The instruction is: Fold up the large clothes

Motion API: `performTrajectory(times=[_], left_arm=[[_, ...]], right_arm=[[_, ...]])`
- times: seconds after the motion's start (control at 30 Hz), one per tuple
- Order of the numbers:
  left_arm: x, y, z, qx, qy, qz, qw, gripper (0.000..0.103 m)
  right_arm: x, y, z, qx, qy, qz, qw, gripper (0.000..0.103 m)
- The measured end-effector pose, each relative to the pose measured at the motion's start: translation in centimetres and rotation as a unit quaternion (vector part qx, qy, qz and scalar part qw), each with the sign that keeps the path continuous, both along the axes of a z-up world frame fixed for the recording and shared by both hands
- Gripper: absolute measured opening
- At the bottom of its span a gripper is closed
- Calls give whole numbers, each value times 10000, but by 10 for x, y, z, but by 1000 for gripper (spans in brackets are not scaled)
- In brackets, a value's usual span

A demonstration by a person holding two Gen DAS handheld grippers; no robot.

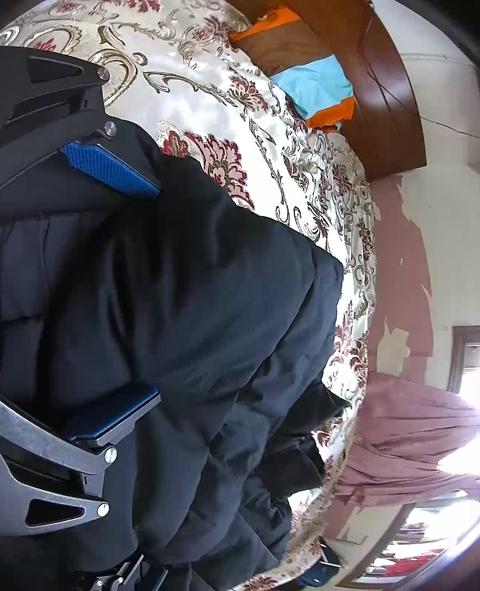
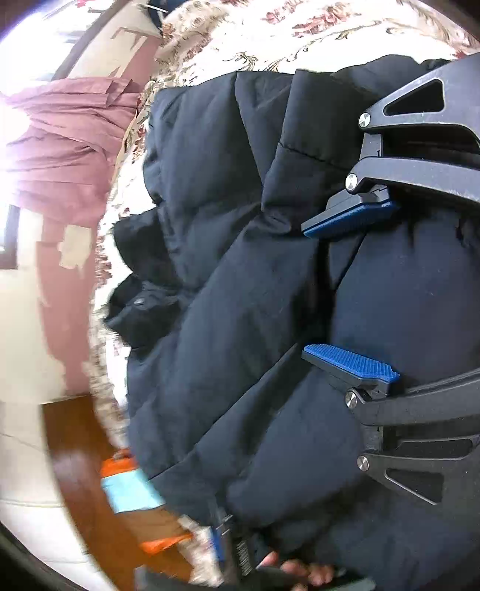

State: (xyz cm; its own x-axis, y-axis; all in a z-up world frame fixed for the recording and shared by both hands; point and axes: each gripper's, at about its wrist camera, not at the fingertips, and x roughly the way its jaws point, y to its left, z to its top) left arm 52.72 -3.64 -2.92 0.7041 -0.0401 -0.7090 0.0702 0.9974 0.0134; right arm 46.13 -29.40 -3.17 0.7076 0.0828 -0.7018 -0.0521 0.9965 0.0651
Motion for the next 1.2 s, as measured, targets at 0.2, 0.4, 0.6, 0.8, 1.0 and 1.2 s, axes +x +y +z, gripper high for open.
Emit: performTrajectory(times=[0.2,0.4,0.6,0.8,1.0,1.2], left_arm=[[12,11,33,-784,-126,-200,9966,101],[72,-19,63,-1336,-272,-362,9900,101],[152,-79,65,-1085,-387,-482,9922,101],[202,-114,39,-966,-445,-221,9941,101],[227,-122,9,-1218,-582,-250,9905,93],[229,-128,-6,-1622,-530,-646,9832,34]], right_arm=[[11,-34,40,275,-588,-71,9979,72],[91,-55,60,519,-539,-473,9961,72],[186,-62,51,1223,-425,-1053,9860,72],[246,-51,18,1078,-380,-1194,9862,70],[253,-66,-11,1257,-621,-1171,9832,46],[250,-69,-18,1379,-710,-1074,9820,23]])
